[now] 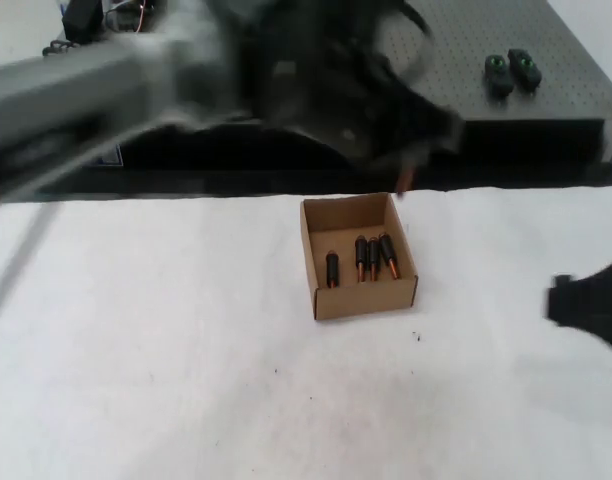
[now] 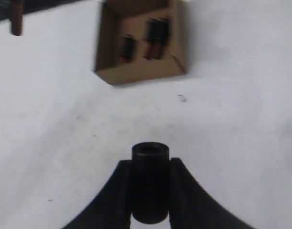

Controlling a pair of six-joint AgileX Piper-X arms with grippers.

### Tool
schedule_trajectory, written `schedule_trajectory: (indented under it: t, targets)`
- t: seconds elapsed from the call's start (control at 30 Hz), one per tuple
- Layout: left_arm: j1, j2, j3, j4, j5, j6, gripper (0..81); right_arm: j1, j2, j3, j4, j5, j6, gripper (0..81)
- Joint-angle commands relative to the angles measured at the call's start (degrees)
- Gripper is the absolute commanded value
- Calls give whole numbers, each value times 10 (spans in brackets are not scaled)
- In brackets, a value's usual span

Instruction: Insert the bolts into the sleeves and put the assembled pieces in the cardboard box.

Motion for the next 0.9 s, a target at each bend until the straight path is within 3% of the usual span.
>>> schedule_trajectory:
  t: [0.0,0.17,0.3,0.4,0.87]
  targets:
    - [11,-58,78,-146,74,-69,7,11,-7,9,-49,-35,25,42]
    - [17,-121,191,-375,154,-185,7,127,2,51,-239,-55,123,42]
    - [17,-139,224,-420,163,-205,7,182,20,50,-336,-30,145,42]
    - [17,-139,228,-421,176,-204,7,190,21,50,-366,5,152,42]
    - [17,-139,228,-421,212,-200,7,190,64,50,-482,-12,200,42]
